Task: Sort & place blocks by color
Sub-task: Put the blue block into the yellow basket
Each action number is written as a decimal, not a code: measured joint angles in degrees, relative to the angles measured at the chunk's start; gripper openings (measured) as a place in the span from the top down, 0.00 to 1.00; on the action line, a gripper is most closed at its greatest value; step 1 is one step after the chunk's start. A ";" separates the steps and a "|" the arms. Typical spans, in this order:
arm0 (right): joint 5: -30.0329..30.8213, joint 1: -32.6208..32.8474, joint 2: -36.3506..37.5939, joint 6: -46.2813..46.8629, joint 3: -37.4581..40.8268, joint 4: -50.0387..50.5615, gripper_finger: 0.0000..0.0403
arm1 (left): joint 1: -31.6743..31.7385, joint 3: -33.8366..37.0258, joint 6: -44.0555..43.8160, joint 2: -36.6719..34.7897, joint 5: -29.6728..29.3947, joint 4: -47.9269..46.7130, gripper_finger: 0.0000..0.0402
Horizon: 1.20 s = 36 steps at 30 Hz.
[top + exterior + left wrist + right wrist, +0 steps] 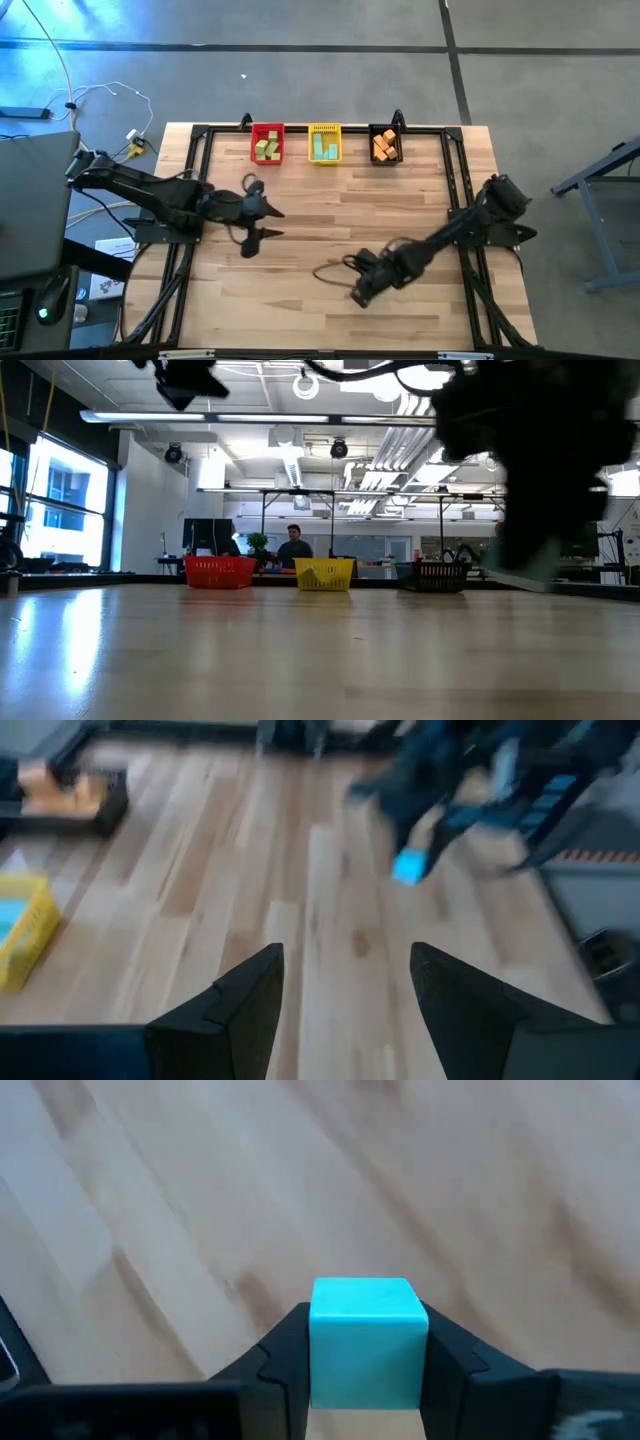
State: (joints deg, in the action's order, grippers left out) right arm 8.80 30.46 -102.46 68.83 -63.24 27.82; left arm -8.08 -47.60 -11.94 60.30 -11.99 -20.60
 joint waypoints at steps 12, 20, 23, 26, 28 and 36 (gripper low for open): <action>0.89 -20.76 0.05 -34.02 0.00 -21.75 0.74 | -6.11 12.97 -3.09 -16.98 -1.05 8.63 0.49; 2.91 -33.70 0.08 -46.38 -0.02 -36.12 0.74 | -7.31 22.95 -5.87 -26.56 -1.07 14.94 0.49; 3.17 -37.94 0.10 -48.34 -0.02 -40.40 0.74 | -7.47 25.83 -5.86 -29.39 -1.65 16.43 0.49; 3.24 -41.80 0.10 -49.18 -0.02 -42.75 0.74 | -7.47 28.12 -4.59 -31.74 -2.28 17.89 0.49; 4.68 -44.03 0.10 -49.66 -0.02 -42.97 0.74 | -7.42 29.58 -3.60 -33.28 -2.41 18.44 0.49; 8.83 -50.04 -2.55 -44.31 -0.02 -43.01 0.74 | -7.42 34.87 -2.44 -37.99 -8.56 18.88 0.49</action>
State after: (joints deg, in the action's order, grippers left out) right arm 17.63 -19.58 -105.01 24.51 -63.26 -15.19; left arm -15.51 -12.73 -14.37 22.30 -20.56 -1.72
